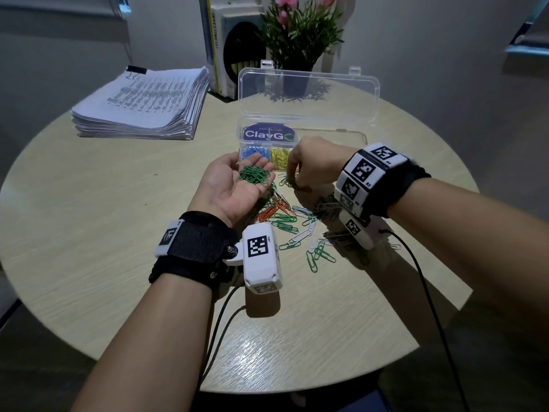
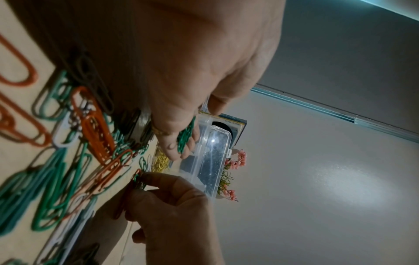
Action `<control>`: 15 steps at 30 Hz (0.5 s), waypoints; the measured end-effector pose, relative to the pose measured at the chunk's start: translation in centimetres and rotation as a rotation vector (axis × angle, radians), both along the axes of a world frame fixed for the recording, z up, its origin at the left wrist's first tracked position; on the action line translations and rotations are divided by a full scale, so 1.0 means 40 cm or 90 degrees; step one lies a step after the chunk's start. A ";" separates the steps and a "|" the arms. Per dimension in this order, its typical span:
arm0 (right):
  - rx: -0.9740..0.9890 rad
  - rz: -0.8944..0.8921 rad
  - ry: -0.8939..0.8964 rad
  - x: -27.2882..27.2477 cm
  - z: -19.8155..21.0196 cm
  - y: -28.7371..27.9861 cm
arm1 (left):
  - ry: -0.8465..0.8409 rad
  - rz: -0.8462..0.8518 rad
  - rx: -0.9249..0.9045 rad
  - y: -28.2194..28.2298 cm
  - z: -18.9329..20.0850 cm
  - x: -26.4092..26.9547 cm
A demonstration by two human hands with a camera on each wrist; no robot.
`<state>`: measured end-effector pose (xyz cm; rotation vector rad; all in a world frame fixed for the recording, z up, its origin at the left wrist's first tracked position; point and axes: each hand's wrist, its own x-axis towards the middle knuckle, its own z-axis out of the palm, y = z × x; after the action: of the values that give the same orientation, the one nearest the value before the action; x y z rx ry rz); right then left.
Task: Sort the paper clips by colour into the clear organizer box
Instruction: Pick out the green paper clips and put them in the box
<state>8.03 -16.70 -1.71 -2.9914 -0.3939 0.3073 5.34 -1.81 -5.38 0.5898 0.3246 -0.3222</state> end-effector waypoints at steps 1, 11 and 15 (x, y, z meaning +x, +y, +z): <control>-0.011 0.002 0.000 0.002 -0.005 0.000 | 0.001 0.000 0.001 0.000 0.000 0.000; -0.079 0.035 -0.016 -0.003 -0.012 -0.015 | 0.004 -0.012 0.002 -0.002 -0.001 -0.002; -0.057 0.025 -0.039 -0.004 -0.016 -0.022 | 0.004 -0.014 0.008 -0.005 -0.001 -0.004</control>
<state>7.88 -17.57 -2.34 -3.0897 -0.4570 0.2428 5.20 -2.00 -5.44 0.6057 0.3264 -0.3430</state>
